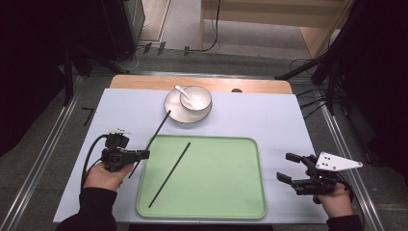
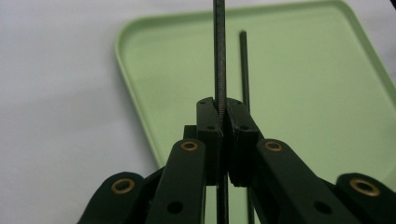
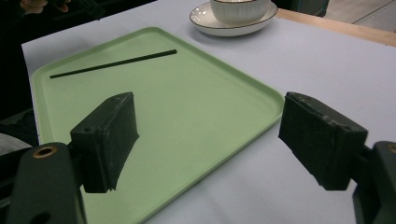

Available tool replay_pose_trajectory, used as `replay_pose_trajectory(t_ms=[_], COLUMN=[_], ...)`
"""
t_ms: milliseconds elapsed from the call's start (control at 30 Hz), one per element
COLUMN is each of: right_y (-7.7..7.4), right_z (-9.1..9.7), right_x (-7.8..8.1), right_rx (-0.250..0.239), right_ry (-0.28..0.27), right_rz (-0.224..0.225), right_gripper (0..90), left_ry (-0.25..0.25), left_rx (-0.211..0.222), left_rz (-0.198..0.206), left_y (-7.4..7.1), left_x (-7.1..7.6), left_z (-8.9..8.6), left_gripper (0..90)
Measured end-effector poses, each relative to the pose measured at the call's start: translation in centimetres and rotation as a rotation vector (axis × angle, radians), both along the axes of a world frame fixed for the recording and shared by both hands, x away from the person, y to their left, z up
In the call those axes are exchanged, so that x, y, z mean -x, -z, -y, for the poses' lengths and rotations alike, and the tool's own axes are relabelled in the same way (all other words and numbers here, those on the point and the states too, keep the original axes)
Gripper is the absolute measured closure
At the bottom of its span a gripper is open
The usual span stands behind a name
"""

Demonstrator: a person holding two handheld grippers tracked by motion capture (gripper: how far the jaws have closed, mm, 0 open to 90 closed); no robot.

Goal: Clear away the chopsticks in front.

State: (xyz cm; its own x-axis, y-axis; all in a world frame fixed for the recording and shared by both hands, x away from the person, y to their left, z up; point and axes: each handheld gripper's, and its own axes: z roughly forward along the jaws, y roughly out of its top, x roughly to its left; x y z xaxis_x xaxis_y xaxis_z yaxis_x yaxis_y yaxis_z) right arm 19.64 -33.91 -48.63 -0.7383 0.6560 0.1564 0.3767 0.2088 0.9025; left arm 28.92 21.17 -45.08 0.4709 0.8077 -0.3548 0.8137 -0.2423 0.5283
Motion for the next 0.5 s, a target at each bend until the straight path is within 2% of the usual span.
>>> replay_pose_trajectory(t_ms=[33, 300, 400, 500], right_y=[0.0, 0.0, 0.0, 0.1], right_z=[0.0, -0.1, -0.1, -0.2], right_x=[0.0, -0.2, -0.2, -0.2], right_rx=[0.000, 0.000, 0.000, 0.001], right_ry=[0.000, -0.004, -0.004, -0.004], right_rz=[0.000, -0.004, -0.003, -0.005], right_gripper=[20.1, 20.0, 20.0, 20.1], left_ry=[0.004, 0.011, 0.017, 0.024], left_rx=[-0.009, 0.000, -0.006, -0.019], left_rz=[-0.002, -0.047, -0.047, -0.065], left_y=[0.1, 1.4, 2.1, 2.9], left_x=[0.3, 1.9, 2.0, 2.0], left_z=[0.1, 0.3, 0.8, 1.2], left_gripper=[85.6, 85.6, 85.6, 85.6])
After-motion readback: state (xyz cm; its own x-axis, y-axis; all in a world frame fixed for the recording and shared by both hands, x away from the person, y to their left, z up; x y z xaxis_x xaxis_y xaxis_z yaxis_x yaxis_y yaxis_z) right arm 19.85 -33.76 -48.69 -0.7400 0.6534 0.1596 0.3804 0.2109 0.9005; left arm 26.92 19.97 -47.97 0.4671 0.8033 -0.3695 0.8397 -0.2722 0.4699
